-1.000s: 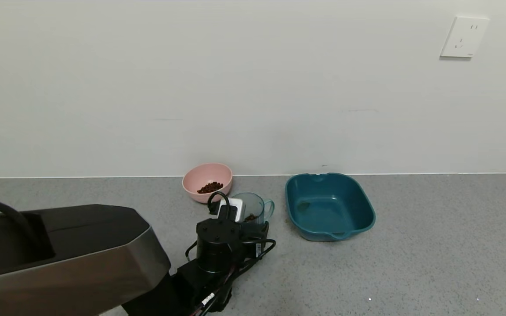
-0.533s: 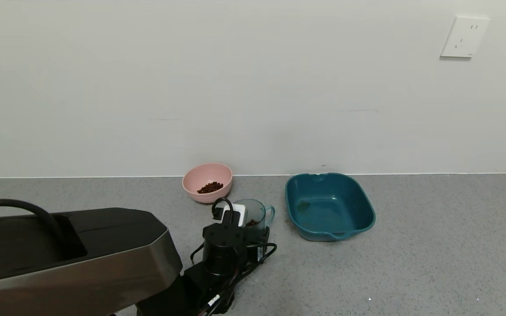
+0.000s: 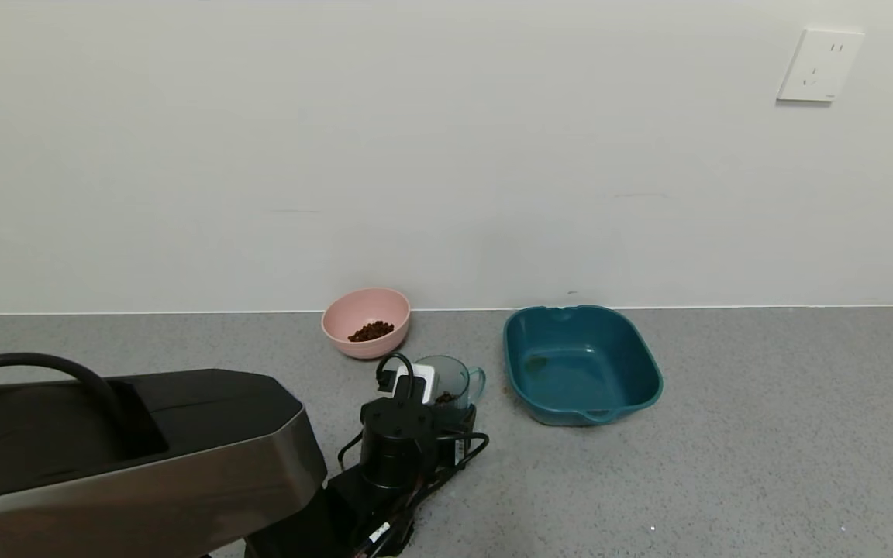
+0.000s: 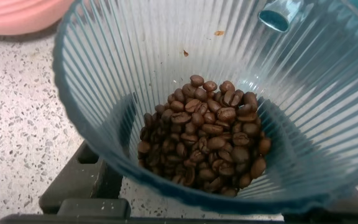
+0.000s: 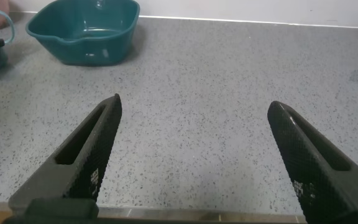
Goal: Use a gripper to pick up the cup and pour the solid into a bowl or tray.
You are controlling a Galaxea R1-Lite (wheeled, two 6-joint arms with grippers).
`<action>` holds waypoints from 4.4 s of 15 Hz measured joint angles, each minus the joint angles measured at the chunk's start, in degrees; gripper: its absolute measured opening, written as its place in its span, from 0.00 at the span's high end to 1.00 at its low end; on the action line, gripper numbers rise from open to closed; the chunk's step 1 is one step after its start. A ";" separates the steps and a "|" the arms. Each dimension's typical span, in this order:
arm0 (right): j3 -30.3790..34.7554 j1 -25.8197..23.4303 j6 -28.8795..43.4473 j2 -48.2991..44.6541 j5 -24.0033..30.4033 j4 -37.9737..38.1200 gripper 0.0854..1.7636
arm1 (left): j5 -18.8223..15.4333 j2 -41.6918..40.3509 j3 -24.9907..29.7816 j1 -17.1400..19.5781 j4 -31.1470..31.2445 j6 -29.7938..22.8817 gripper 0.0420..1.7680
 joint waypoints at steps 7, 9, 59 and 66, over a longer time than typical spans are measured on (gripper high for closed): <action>0.00 -0.02 0.02 0.00 0.00 0.02 0.03 | 0.06 1.00 0.30 -0.10 -1.38 -0.11 0.21; 0.00 -0.02 0.02 0.00 0.00 0.02 0.03 | -0.07 1.10 0.44 -0.11 -1.41 -0.27 0.17; 0.00 -0.09 0.05 0.00 0.00 -0.02 0.03 | -21.82 -95.34 -12.92 29.89 104.42 13.63 0.03; 0.00 -0.09 0.05 0.00 0.00 -0.06 0.03 | -17.34 -109.35 -11.30 30.66 111.79 12.78 0.03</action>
